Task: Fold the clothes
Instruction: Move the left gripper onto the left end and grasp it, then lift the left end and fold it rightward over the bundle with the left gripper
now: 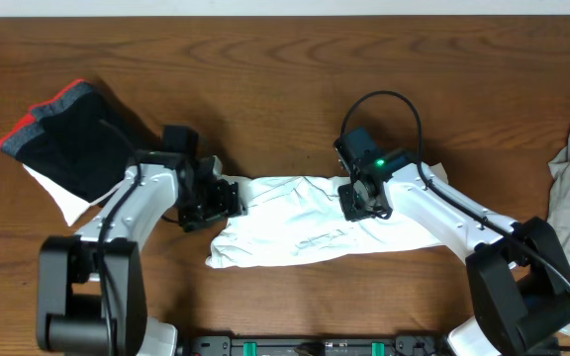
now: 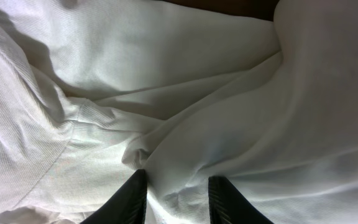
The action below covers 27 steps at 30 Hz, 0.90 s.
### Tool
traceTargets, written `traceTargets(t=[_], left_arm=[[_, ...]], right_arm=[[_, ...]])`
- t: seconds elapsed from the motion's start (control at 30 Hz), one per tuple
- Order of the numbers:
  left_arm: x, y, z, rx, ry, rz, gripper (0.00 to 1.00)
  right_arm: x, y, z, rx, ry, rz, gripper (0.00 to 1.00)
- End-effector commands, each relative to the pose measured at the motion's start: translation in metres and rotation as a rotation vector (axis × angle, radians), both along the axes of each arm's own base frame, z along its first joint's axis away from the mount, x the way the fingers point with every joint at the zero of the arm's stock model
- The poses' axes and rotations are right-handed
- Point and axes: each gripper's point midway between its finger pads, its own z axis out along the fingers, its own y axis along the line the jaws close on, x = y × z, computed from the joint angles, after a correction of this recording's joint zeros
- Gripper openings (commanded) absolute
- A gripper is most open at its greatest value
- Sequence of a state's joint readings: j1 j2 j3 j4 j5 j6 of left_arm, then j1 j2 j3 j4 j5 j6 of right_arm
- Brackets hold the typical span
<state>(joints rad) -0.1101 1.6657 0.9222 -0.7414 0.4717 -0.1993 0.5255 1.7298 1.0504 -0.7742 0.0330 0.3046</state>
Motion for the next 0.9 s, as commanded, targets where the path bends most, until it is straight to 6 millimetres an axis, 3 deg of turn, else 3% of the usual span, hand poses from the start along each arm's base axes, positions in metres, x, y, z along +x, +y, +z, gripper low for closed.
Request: traceTargets(t=[0.0, 0.17, 0.23, 0.43, 0.47, 0.57, 0.67, 0.77, 0.87], left_arm=[[-0.011, -0.008, -0.015, -0.009, 0.050, -0.054, 0.80], [-0.021, -0.013, -0.038, -0.004, 0.128, -0.076, 0.80], [-0.026, -0.020, -0.041, -0.033, 0.159, -0.081, 0.73], [-0.025, -0.038, -0.038, -0.124, 0.151, -0.108, 0.12], [-0.024, -0.037, -0.038, -0.124, 0.142, -0.116, 0.08], [-0.016, -0.025, -0.037, -0.063, 0.117, -0.107, 0.06], [-0.001, 0.002, -0.031, 0.066, 0.081, -0.088, 0.06], [0.014, 0.030, -0.015, 0.180, 0.061, -0.056, 0.06], [0.029, 0.049, 0.002, 0.226, 0.046, -0.015, 0.06]], right_arm=[[-0.002, 0.001, 0.002, 0.003, 0.000, -0.012, 0.31], [-0.004, -0.001, 0.001, -0.004, 0.011, -0.012, 0.31], [-0.005, -0.001, 0.001, -0.006, 0.015, -0.012, 0.31], [-0.006, -0.002, 0.001, -0.008, 0.016, -0.012, 0.30], [-0.006, -0.002, 0.001, -0.008, 0.016, -0.011, 0.32], [-0.004, -0.001, 0.003, -0.006, 0.011, -0.010, 0.33], [0.005, 0.003, 0.015, 0.007, -0.018, -0.002, 0.35], [0.023, 0.010, 0.044, 0.042, -0.081, -0.007, 0.41], [0.044, 0.014, 0.084, 0.075, -0.158, 0.010, 0.55]])
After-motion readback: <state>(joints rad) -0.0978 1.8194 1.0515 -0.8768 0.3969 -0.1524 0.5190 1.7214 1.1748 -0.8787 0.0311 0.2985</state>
